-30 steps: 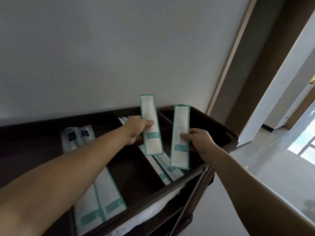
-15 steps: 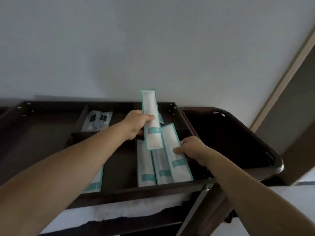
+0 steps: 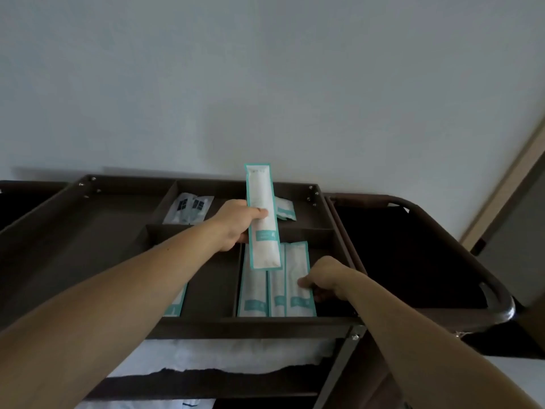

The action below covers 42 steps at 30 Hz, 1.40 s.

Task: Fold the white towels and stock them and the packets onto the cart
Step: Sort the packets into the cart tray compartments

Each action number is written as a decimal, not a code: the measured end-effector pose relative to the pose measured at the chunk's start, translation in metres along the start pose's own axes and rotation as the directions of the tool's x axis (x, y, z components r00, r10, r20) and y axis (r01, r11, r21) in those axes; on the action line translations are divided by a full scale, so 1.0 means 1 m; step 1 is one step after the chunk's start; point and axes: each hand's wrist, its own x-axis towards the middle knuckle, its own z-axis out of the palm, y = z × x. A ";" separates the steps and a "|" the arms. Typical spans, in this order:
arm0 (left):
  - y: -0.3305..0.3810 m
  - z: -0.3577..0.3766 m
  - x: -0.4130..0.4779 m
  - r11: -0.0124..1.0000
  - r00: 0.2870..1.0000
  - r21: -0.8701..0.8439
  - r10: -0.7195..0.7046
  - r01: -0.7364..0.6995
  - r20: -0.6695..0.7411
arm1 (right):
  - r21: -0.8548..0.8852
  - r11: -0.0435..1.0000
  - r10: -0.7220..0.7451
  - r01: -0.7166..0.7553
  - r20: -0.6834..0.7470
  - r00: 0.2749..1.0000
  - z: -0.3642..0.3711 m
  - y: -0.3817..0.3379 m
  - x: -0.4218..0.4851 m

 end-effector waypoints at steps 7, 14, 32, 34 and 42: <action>0.001 0.000 0.000 0.999 0.998 0.054 -0.010 0.006 0.063 | -0.340 0.939 -0.067 0.048 -0.045 0.997 -0.005 -0.009 0.000; -0.003 0.015 0.004 0.996 0.993 0.088 -0.037 0.027 0.111 | -0.462 0.884 -0.142 0.071 -0.120 0.983 0.000 -0.016 -0.007; -0.013 0.046 -0.013 0.969 0.937 0.226 -0.170 0.102 0.306 | 0.173 0.952 -0.217 0.253 -0.206 0.954 -0.026 -0.023 -0.041; -0.014 0.045 -0.010 0.960 0.958 0.268 -0.153 0.086 0.242 | 0.034 0.983 -0.168 0.179 -0.207 0.964 -0.029 -0.017 -0.043; -0.011 0.029 -0.006 0.974 0.978 0.220 -0.089 0.046 0.190 | -0.366 0.930 -0.053 -0.023 -0.197 0.979 -0.020 -0.023 -0.042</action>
